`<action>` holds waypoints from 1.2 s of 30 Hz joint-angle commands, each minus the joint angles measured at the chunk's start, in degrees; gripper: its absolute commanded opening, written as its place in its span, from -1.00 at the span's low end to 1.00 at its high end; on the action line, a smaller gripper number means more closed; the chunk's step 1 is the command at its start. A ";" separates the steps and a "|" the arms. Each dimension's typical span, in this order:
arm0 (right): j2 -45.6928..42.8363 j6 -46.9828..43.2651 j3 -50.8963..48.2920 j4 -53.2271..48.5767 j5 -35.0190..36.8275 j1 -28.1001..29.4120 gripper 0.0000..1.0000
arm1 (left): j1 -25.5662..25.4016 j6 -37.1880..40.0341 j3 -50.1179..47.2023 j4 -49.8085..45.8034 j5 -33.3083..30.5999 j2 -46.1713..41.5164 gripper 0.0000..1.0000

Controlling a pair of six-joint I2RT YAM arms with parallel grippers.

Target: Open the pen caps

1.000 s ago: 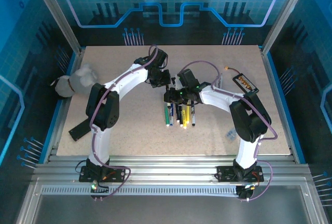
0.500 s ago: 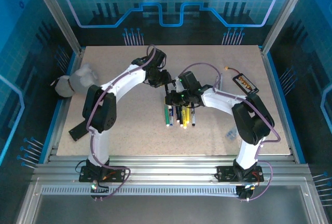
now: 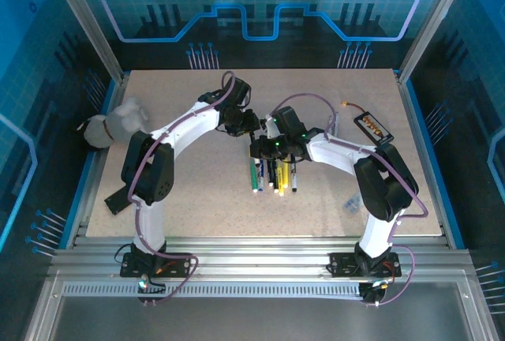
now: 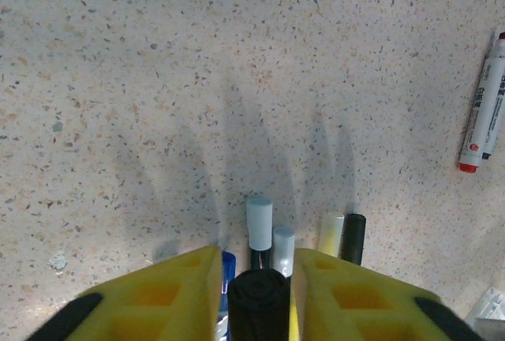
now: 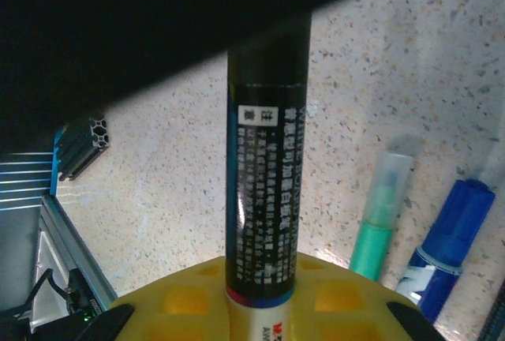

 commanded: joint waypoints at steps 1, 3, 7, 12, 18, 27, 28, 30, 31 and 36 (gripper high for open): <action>-0.15 -1.08 1.88 0.47 -1.12 0.34 -1.00 | -0.35 -0.40 -0.19 0.64 1.39 -0.52 -0.57; -0.13 -1.15 1.88 0.50 -1.12 0.34 -1.00 | -0.34 -0.52 0.20 0.66 1.54 0.01 -0.67; -0.19 -0.87 1.06 0.80 -1.36 0.41 -1.00 | -0.26 -0.38 1.53 0.51 0.49 1.24 -1.00; -5.82 -0.22 -6.89 -4.51 -6.96 3.72 -1.00 | 3.97 1.17 12.16 -2.19 -4.25 6.61 -1.00; -25.83 4.41 -22.61 -7.79 -3.93 11.48 -1.00 | 7.33 3.41 35.13 -12.56 -5.62 16.47 -1.00; -24.72 -5.58 -12.17 -20.70 13.71 1.68 -1.00 | 6.77 4.51 24.00 -10.31 -8.37 12.39 -1.00; -23.05 -7.09 -9.72 -23.18 17.55 -0.08 -1.00 | 6.77 5.31 22.98 -11.00 -10.21 12.13 -1.00; -19.78 -9.92 -6.19 -25.60 21.53 -3.38 -1.00 | 7.03 6.85 21.97 -12.75 -13.02 12.12 -1.00; -17.90 -10.95 -4.63 -26.01 22.65 -5.35 -1.00 | 7.20 7.66 21.45 -13.47 -14.35 12.20 -1.00; -8.05 -15.13 3.51 -29.03 28.08 -13.19 -1.00 | 8.22 11.11 20.37 -15.77 -21.55 13.15 -1.00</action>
